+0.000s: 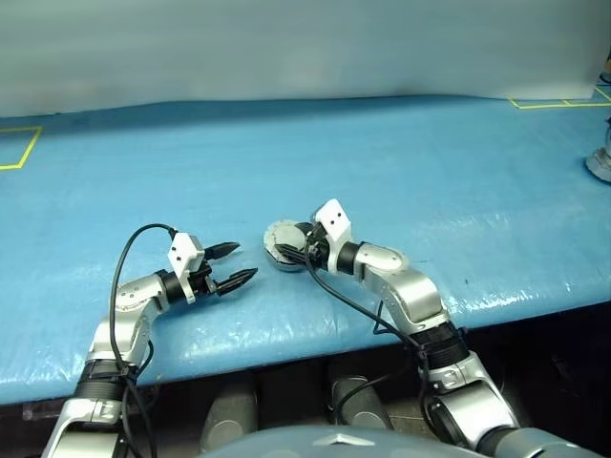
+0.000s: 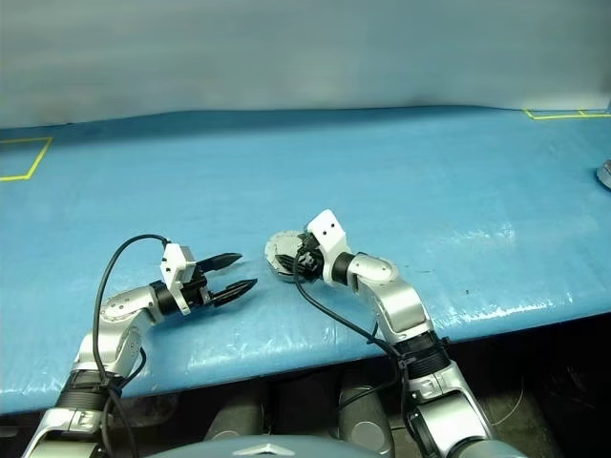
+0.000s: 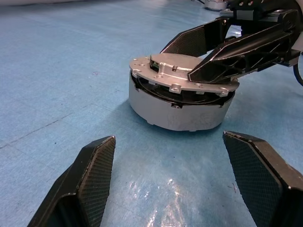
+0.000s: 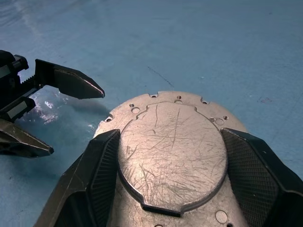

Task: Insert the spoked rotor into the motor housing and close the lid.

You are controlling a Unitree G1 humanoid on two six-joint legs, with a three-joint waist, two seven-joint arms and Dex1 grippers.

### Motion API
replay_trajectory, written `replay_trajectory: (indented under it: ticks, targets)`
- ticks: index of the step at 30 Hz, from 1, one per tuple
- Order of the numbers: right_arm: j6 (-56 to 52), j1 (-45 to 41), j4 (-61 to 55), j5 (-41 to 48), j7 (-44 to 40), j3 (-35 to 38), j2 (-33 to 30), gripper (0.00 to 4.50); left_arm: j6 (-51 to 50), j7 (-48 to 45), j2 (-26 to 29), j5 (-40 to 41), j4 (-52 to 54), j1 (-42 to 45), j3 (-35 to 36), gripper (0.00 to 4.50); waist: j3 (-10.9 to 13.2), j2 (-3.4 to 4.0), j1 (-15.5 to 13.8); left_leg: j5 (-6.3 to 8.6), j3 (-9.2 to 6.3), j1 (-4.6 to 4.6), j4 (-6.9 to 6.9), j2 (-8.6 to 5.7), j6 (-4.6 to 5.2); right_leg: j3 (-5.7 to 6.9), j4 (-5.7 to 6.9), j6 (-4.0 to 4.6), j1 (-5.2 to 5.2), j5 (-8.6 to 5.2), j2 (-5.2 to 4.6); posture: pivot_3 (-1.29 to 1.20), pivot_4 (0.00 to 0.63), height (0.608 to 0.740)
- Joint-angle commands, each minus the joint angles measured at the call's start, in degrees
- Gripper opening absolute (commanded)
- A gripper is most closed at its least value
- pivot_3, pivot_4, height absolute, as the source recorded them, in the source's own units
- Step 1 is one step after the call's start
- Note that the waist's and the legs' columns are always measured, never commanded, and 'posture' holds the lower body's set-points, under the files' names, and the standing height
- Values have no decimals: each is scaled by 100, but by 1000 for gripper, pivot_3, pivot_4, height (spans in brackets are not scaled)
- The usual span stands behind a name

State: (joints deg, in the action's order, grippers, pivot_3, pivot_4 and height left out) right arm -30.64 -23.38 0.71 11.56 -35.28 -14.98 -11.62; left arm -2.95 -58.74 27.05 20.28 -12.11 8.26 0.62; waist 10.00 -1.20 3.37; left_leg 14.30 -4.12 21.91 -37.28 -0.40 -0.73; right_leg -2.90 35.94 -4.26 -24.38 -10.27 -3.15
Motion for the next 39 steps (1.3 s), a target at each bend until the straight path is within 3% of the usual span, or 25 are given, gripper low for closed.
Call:
replay_trajectory:
  ticks: [1,28,39]
  targets:
    - [130,-113,-173,-142,-126,-117,-144,3038,112,13,-19,-11,143,38,24,3974,0,0,-4,0,0,0,0,0,0,0,0,0,0,0,0,0,150,740]
    - [-1,-170,451,-815,-23,-494,-268,3038,80,64,-53,25,214,-28,26,3974,-3,-2,5,0,1,-25,-3,0,-1,0,1,20,27,-12,0,0,150,740]
    - [-325,-278,540,-615,-59,-309,-204,3038,72,87,-65,23,250,-70,12,3974,-6,-3,1,-2,-3,-64,-6,1,1,2,0,24,69,-18,0,0,150,740]
